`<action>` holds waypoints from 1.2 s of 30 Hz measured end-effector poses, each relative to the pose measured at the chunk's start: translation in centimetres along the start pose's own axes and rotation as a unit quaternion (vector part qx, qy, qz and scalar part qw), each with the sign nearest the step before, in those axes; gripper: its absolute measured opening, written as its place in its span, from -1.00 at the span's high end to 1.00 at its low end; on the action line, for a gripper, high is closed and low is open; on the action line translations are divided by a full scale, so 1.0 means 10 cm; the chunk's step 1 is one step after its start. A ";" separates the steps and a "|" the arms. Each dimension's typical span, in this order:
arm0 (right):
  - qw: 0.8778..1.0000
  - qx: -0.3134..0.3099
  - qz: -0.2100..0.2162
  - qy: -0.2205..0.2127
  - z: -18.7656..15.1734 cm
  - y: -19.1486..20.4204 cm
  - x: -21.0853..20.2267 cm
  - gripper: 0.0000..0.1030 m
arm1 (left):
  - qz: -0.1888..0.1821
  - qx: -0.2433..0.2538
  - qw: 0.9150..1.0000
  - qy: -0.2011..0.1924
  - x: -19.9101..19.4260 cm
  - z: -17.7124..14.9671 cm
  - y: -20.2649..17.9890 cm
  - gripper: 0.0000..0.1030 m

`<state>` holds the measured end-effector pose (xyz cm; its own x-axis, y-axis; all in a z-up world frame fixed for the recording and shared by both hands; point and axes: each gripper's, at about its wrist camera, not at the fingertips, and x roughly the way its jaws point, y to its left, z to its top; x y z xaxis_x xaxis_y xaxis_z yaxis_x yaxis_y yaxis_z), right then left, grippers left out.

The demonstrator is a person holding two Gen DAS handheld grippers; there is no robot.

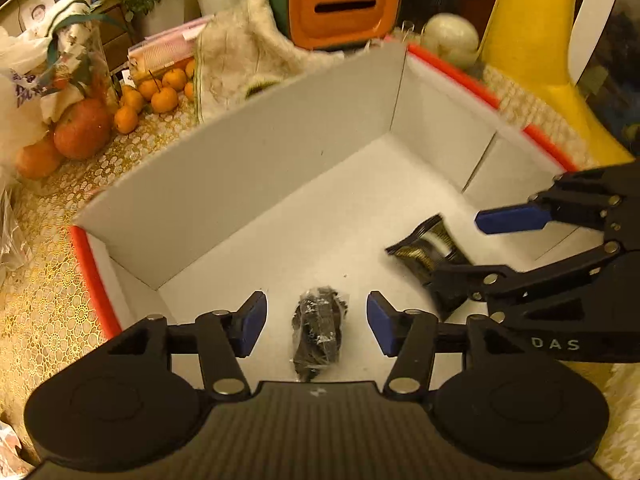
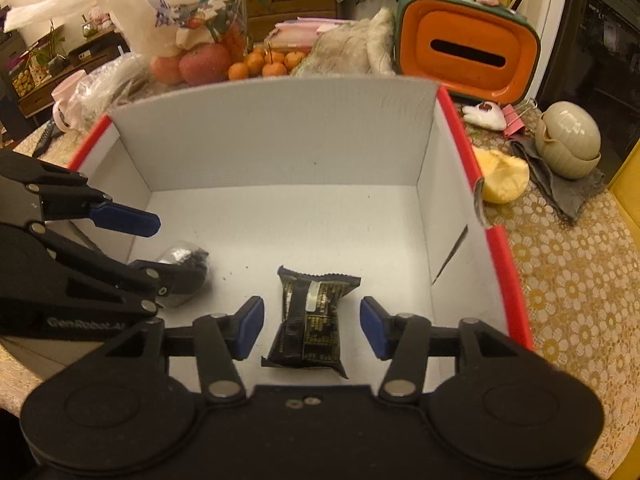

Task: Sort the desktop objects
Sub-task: 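Open both tools to drop the dark bag and snack packet into the shoebox, then withdraw both tools from the shoebox back over the table items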

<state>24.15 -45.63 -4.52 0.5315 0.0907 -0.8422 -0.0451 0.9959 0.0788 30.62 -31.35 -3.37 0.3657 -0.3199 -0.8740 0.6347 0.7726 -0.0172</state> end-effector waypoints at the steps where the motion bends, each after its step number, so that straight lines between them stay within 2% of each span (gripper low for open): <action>1: 1.000 -0.001 0.000 -0.003 0.00 0.01 -0.03 -0.02 | -0.002 0.000 1.000 -0.005 -0.06 0.00 0.00 -0.05; 18: 0.998 -0.022 0.022 -0.048 -0.10 0.42 -0.75 -0.03 | 0.003 -0.022 0.996 -0.086 -1.03 -0.36 0.03 -0.05; 28: 0.995 -0.045 0.043 -0.074 -0.19 0.84 -1.14 -0.06 | 0.024 -0.060 0.990 -0.124 -1.64 -0.83 0.18 -0.05; 36: 0.990 -0.080 0.073 -0.086 -0.24 1.33 -1.32 -0.12 | 0.048 -0.094 0.982 -0.157 -2.13 -1.34 0.49 -0.05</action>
<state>14.49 -33.60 6.32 0.6447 0.2453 -0.7240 -0.2587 0.9612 0.0954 16.82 -13.39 8.60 0.6276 -0.3717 -0.6841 0.4611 0.8855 -0.0582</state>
